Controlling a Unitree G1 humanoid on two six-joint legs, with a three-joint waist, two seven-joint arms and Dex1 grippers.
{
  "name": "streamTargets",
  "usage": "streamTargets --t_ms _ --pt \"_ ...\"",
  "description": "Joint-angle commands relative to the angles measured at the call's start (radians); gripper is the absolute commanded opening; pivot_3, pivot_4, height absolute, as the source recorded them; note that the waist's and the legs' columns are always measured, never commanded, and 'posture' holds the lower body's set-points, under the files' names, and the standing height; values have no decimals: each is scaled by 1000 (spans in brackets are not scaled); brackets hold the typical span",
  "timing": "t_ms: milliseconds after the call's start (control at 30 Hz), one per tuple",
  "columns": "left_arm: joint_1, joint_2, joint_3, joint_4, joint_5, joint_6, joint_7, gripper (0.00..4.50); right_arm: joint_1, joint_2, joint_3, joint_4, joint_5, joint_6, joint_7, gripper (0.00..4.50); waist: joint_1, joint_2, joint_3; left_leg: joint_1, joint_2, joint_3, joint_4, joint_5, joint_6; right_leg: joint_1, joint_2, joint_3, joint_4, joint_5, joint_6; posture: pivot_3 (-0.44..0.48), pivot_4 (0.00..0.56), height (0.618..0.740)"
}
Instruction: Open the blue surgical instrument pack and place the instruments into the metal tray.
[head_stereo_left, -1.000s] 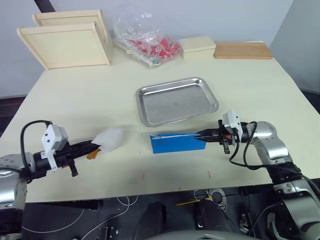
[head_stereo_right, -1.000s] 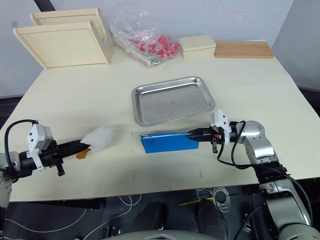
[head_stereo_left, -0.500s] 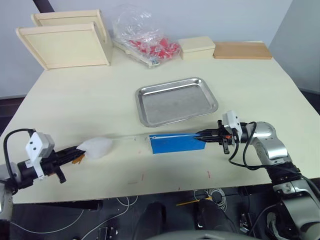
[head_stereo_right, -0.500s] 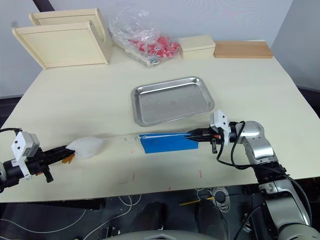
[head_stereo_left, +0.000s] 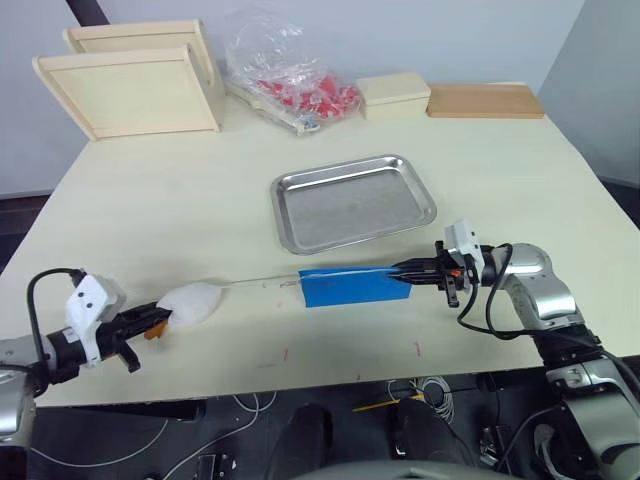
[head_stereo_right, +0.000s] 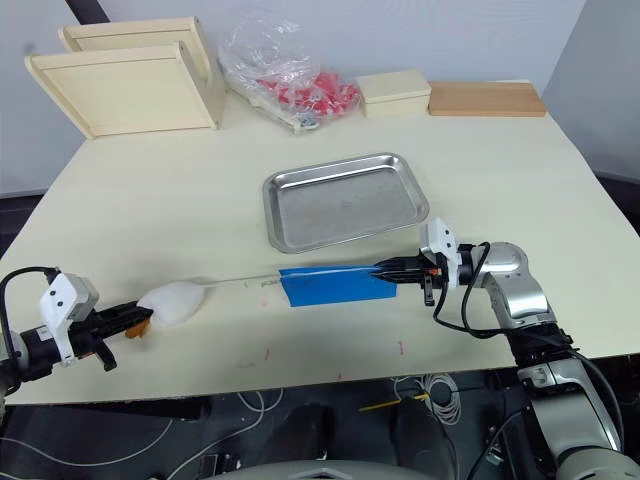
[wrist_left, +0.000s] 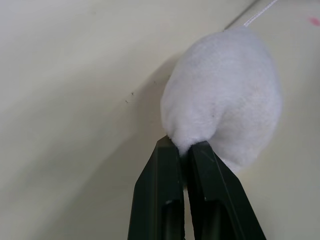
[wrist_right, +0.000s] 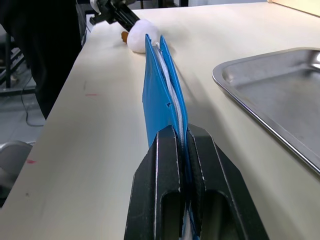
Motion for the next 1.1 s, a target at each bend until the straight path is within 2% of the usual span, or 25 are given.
streamTargets --t_ms 33,267,700,767,900,1033,1100 --pt "9 1 -39 35 41 -2 8 52 -7 3 -33 -83 72 86 -14 0 0 1 1 0 0 0 0 0 0 0 0 0 0 0 0 0 150 740" --pt "-20 -8 -72 57 46 -12 8 52 -27 29 -78 -215 206 258 -68 0 7 5 2 -1 -2 0 -1 0 0 -1 -2 -1 0 0 0 0 150 740" --pt "-40 -11 -93 85 45 -27 0 52 -59 96 -160 -277 334 352 -174 0 10 6 2 -1 -2 -1 -1 0 0 -1 -5 -1 0 0 0 0 150 740" --pt "-39 -11 -95 88 44 -31 -1 52 -59 93 -155 -276 326 344 -171 0 12 6 2 -1 -2 -1 -2 0 0 -1 -5 -1 -1 0 0 0 150 740" --pt "-49 -9 -90 101 41 -43 0 52 -42 27 -66 -228 168 192 -80 0 18 6 2 -2 -3 0 -2 0 0 -2 -6 -1 -1 0 0 0 150 740" --pt "-65 -18 -68 107 1 -78 -32 52 -40 0 -28 -177 97 110 -37 0 19 6 2 -2 -3 1 -3 0 0 -3 -6 -2 -1 0 0 0 150 740" --pt "-73 -15 -57 110 -12 -76 -40 741 -37 -11 -1 -145 48 57 -17 0 20 6 2 -2 -3 1 -3 0 0 -3 -5 -2 -1 0 0 0 150 740"
